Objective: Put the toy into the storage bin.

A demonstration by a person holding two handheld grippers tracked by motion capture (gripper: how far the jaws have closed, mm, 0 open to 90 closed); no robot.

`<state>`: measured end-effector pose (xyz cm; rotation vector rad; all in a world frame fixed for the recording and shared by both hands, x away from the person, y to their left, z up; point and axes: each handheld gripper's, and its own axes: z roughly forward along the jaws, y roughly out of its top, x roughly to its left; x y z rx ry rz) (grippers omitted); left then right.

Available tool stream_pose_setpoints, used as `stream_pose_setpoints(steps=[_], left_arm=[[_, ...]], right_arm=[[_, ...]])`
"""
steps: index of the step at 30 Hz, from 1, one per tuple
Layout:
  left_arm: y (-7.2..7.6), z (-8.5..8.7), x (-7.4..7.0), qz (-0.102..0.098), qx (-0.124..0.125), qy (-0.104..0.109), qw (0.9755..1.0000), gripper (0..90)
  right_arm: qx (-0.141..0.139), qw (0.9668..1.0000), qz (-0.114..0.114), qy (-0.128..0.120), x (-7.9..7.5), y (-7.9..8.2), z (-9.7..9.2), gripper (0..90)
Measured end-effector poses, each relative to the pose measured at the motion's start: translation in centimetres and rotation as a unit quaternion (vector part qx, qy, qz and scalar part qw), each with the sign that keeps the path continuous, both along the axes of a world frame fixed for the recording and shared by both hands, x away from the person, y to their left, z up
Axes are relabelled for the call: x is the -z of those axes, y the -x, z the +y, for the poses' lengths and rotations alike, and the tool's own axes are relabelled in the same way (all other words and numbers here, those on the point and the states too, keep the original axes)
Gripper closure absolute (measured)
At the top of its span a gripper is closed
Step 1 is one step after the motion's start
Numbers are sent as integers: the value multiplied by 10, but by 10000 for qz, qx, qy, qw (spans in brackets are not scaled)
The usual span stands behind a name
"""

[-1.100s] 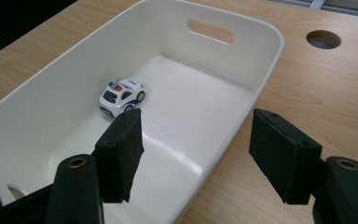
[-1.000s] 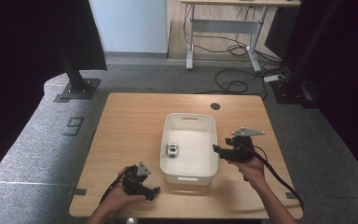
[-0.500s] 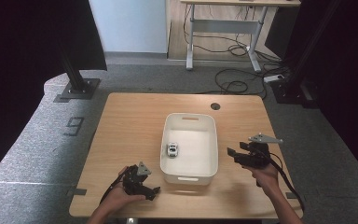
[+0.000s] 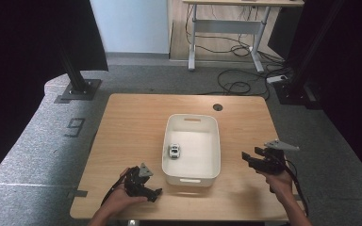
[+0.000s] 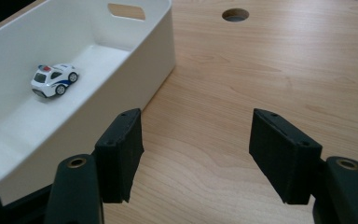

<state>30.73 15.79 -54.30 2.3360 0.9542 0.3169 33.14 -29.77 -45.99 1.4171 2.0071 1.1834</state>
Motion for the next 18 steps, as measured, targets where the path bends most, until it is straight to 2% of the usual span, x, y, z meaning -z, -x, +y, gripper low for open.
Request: stream_pose_setpoints(steps=[6,11,12,14,18], left_arm=[[0,0,0,-6,-6,9,10000,0],[0,0,0,-9,-7,16,10000,0],[0,0,0,-10,-9,18,10000,0],[0,0,0,-9,-10,18,10000,0],[0,0,0,-6,-10,15,10000,1]], right_arm=[[83,10000,47,18,13,3,-8,346],[170,9997,193,1,28,4,-15,343],[177,9996,202,53,28,3,-16,342],[201,9996,180,-36,29,4,-17,342],[231,9996,147,-17,30,5,-18,338]])
